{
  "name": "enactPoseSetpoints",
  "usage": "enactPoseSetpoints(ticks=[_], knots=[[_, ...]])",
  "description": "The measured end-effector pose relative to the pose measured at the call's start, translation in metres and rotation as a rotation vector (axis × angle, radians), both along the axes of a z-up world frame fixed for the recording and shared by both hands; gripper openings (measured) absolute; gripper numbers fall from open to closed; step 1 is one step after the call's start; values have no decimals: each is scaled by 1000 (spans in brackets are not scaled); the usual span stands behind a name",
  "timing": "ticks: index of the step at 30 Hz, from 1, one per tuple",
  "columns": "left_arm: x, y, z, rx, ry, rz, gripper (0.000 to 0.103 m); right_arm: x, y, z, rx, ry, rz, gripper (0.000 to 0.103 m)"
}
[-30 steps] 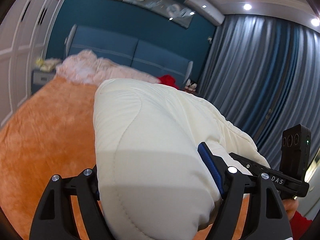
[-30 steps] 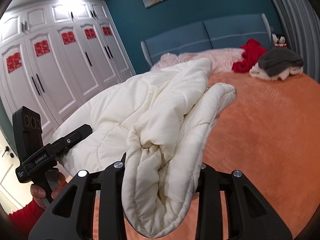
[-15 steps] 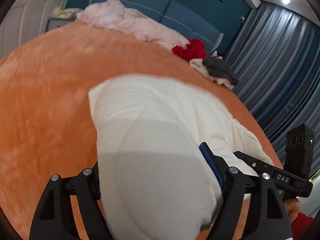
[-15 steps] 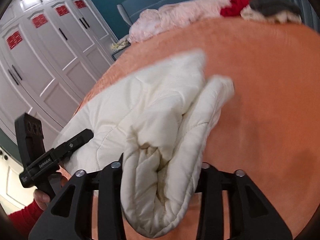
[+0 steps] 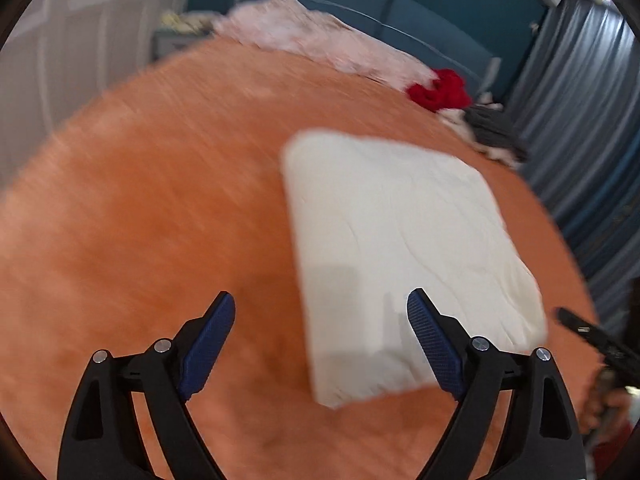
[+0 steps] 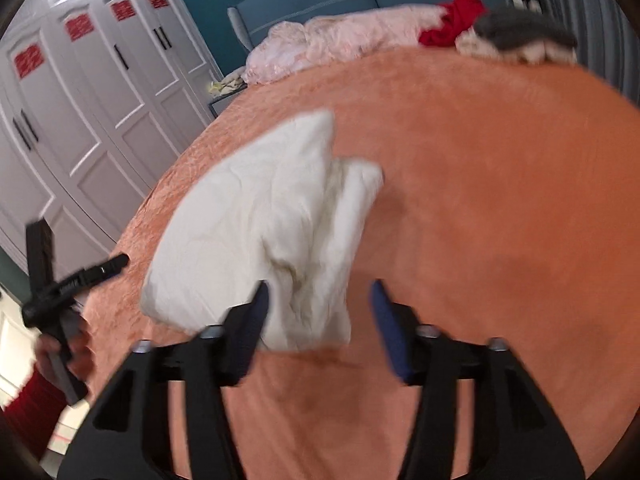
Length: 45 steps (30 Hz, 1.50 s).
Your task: Fold large clothes
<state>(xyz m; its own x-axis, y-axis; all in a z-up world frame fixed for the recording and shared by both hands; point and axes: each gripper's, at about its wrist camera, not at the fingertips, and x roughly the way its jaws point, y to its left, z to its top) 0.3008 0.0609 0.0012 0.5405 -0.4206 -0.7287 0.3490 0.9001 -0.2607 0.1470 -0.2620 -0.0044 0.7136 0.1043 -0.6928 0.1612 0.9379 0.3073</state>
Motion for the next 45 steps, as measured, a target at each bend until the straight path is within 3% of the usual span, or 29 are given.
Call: enactPoseSetpoints(ticks=[2,4,7,10,17,22,26,33,45], knots=[[11,-12,28,49,-52,20,67,16,8,19,-63,1,12,11],[25,-32,52,69,-86,13,45,41,19,40,-102,-19,30,11],[46,-67,68,85,-103,-9,28,81,35,58,-154,-36,34,11],[69,-101,58,122,-86,-10,12,125,42,54,-154,-11,16,11],[115,-139,-6,200,18,19,8,192,38,-5,-169,98,-32,11],[132,-151,-45,241,33,39,8,211,35,-47,-181,141,-41,10],[138,-153,-61,224,30,49,6,215,39,-69,-205,135,-35,9],[142,-159,-81,228,4,73,5,222,29,-92,-132,109,-38,9],[141,-166,-97,255,-54,98,5,220,31,-106,-147,54,-51,8]])
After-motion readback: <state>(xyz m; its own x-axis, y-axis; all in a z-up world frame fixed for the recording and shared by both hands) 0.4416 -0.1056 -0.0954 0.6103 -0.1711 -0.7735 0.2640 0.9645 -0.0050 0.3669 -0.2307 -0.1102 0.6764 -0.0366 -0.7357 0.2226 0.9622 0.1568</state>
